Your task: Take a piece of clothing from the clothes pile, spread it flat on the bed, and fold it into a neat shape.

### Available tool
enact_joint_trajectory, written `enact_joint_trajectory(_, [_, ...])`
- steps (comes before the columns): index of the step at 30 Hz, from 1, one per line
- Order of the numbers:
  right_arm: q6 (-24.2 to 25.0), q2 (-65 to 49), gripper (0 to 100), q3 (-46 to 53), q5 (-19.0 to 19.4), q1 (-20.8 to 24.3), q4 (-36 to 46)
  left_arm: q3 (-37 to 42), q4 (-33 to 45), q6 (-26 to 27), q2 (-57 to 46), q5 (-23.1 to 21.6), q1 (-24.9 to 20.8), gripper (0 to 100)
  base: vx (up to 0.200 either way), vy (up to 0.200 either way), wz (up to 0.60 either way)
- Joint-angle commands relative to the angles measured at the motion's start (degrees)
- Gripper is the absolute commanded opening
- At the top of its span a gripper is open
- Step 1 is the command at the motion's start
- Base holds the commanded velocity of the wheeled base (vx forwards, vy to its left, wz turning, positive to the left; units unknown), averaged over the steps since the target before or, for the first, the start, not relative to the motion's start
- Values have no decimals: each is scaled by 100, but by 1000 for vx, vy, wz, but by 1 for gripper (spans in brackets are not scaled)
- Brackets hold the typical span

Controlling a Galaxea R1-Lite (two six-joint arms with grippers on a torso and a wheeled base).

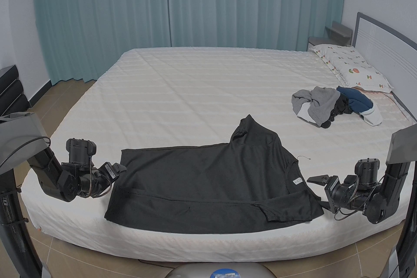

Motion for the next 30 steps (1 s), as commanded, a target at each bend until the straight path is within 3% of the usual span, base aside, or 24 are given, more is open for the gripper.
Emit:
enact_joint_trajectory(1, [-18, 94, 100, 109, -5, 37, -208, -64, 8, 201, 220, -142, -75, 100, 0, 0, 0])
enact_joint_trajectory(9, [-36, 384, 100, 355, -14, 37, -955, -266, 8, 237, 493, -142, -224, 100, 0, 0, 0])
enact_joint_trajectory(14, [-36, 384, 100, 355, -23, 37, -964, -301, 8, 263, 554, -133, -259, 100, 0, 0, 0])
enact_joint_trajectory(15, [-36, 384, 100, 355, -31, 37, -964, -301, 8, 272, 572, -107, -259, 0, 0, 0, 0])
enact_joint_trajectory(23, [-466, 111, 100, 224, -532, 204, -893, -222, 17, 281, 519, 8, -242, 0, 0, 0, 0])
enact_joint_trajectory(27, [-537, 120, 100, 74, -550, 459, -832, -178, 17, 281, 484, 201, -207, 0, 0, 0, 0])
enact_joint_trajectory(30, [-967, 67, 100, -242, -550, 530, -401, -152, 17, 281, 467, 280, -145, 0, 0, 0, 0])
